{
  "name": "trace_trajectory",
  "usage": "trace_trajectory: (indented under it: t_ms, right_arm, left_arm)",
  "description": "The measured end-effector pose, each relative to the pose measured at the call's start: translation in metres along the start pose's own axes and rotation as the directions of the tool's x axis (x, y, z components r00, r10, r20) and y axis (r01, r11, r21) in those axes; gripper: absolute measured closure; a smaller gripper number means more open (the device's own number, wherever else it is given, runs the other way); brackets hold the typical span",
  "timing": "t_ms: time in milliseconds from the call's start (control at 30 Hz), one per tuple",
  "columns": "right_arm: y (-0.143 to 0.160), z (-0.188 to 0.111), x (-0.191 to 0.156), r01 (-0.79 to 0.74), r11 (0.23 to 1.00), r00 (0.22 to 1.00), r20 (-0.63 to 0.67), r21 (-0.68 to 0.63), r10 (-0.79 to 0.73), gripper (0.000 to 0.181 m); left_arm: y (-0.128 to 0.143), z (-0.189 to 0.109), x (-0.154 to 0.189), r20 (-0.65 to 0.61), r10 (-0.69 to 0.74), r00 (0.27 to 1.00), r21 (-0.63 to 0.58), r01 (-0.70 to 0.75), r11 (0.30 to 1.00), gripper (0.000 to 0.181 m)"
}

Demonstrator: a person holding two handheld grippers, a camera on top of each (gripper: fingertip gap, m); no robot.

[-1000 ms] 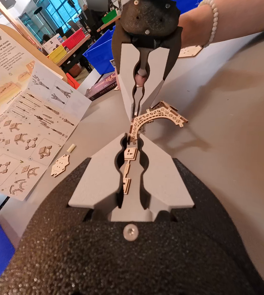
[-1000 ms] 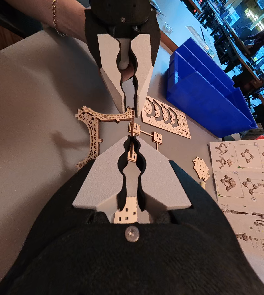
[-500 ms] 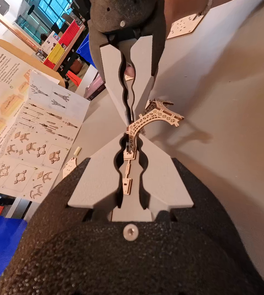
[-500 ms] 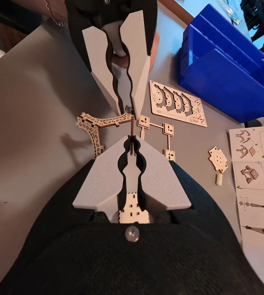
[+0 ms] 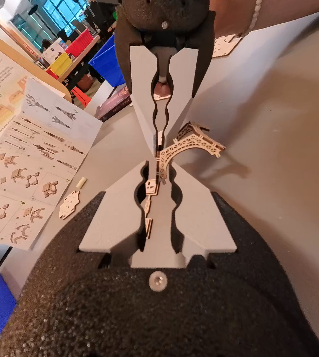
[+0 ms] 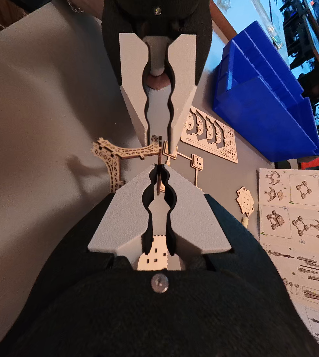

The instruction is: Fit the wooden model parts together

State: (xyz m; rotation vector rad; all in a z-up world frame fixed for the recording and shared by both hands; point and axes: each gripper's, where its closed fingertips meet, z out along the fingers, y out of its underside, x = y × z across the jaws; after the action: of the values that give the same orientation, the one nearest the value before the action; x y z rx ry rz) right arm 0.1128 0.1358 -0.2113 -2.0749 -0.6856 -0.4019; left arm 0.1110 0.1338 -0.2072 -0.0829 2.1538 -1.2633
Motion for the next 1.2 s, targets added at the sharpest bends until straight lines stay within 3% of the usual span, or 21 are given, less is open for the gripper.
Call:
trace_trajectory:
  t_ms: [500,667,833,1067,1200]
  right_arm:
    - [0.000,0.003,0.005,-0.326,0.945,0.944,0.034,-0.040,0.327,0.181]
    - [-0.004,0.003,0.014,-0.506,0.862,0.862,0.025,0.013,0.506,0.181]
    - [-0.008,0.004,0.016,-0.592,0.805,0.806,0.029,0.026,0.592,0.181]
    - [-0.010,0.005,0.016,-0.645,0.763,0.764,0.046,0.037,0.643,0.181]
    - [-0.013,0.003,0.017,-0.681,0.730,0.732,0.076,0.061,0.677,0.181]
  left_arm:
    - [-0.005,-0.003,-0.008,0.127,0.250,0.960,-0.057,-0.245,0.968,0.171]
    - [-0.008,-0.007,-0.022,0.263,0.360,0.895,-0.100,-0.345,0.933,0.177]
    - [-0.007,-0.009,-0.027,0.316,0.485,0.815,-0.180,-0.450,0.875,0.179]
    - [-0.009,-0.009,-0.028,0.335,0.535,0.775,-0.214,-0.490,0.845,0.180]
    - [-0.011,-0.011,-0.030,0.335,0.502,0.798,-0.185,-0.467,0.865,0.181]
